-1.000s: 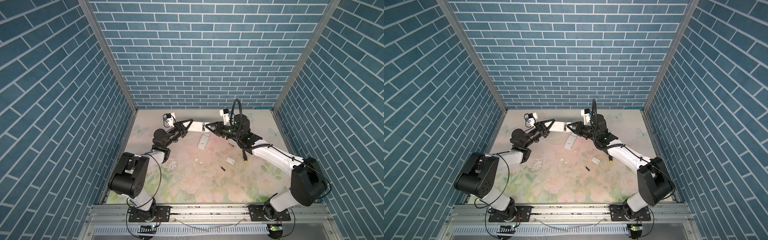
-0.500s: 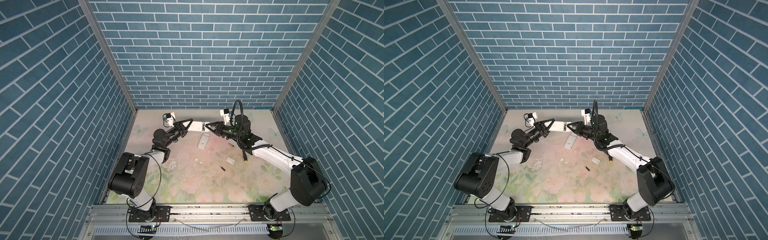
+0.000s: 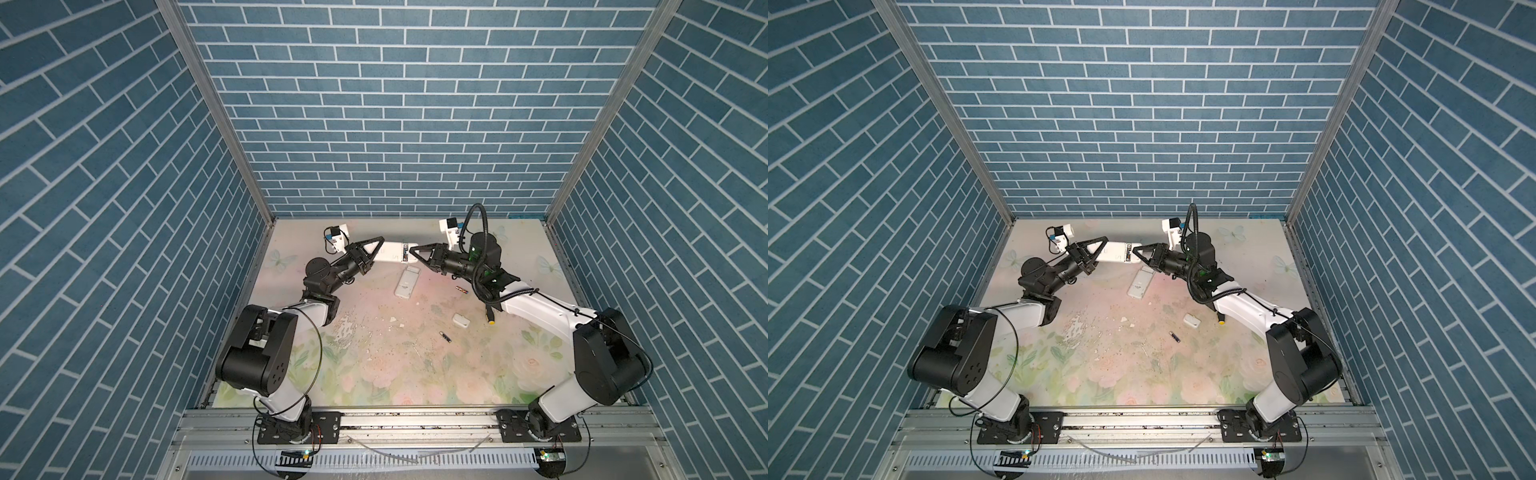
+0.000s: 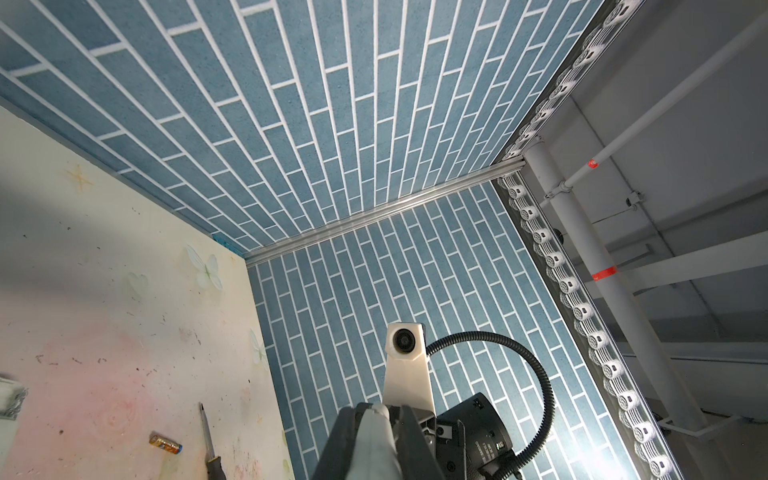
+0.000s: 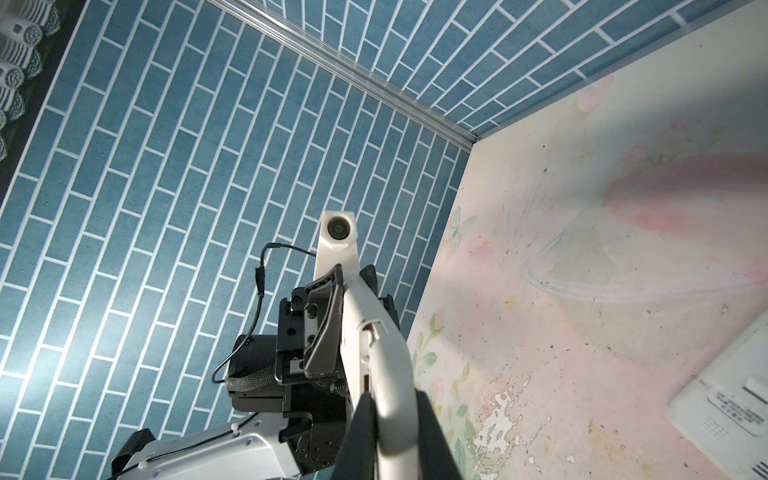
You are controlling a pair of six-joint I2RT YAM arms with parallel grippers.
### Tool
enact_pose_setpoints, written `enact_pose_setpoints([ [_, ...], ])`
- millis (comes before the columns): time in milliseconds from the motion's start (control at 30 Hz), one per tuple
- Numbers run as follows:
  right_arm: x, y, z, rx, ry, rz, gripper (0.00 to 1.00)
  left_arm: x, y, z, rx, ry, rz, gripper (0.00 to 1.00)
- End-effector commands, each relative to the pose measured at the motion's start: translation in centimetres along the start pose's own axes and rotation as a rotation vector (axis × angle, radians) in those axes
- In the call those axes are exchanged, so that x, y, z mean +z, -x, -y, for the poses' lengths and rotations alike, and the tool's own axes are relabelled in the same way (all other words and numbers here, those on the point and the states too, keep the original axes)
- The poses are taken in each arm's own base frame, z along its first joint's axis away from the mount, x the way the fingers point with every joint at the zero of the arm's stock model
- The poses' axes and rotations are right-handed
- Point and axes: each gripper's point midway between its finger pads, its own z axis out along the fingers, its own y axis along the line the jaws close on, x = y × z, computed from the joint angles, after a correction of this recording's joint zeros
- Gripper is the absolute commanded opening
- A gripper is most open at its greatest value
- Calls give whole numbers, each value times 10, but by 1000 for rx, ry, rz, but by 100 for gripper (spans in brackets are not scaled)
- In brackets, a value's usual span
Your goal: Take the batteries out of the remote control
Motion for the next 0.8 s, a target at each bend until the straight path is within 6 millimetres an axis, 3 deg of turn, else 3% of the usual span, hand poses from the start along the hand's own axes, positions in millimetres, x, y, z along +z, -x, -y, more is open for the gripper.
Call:
enact_pose_setpoints([
  [0,-9,7,-38,-99,134,30,0,-4,-4,-20,-9,60,-18,0],
  [633,-20,14,-43,-90,169,61,0,-8,-2,-21,-8,65,-9,0],
  [767,-20,13,-44,-92,173,54,5,-8,-2,-21,-8,66,-9,0],
])
